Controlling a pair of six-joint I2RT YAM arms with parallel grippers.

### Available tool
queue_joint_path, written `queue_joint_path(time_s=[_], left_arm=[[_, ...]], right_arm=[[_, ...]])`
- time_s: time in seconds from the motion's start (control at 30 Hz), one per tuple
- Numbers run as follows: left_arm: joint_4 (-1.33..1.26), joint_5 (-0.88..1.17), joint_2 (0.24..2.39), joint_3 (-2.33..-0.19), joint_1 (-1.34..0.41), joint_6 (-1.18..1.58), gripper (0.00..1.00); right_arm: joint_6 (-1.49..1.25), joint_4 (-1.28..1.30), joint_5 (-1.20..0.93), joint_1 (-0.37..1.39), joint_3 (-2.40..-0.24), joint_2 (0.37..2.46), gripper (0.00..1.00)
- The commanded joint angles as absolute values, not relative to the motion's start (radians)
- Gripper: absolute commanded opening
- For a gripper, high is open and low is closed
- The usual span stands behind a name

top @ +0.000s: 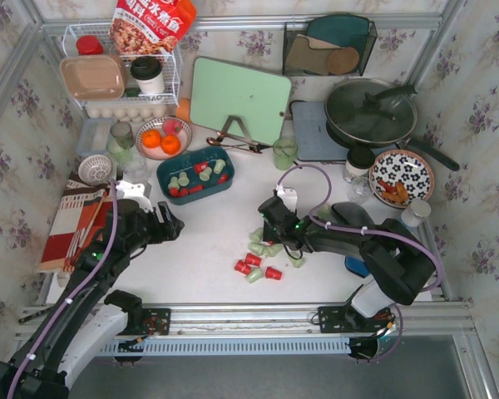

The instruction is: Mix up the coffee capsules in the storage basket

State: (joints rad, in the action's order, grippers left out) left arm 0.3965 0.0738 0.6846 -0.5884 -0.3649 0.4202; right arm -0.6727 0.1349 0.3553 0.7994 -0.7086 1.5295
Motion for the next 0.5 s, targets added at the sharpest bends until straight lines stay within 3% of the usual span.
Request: queue_joint_path(time_s=[0.0,0.47], left_arm=[[0.406,0.092,0.685,-0.593,-0.365,0.417,0.72],[0.406,0.095,0.683,-0.592,-0.364,0.417,0.72]], right_arm=[[-0.688,0.142,0.385,0.801,-0.726,1.559,0.53],[-0.680,0.148,0.406,0.801,-0.755,1.538,0.44]])
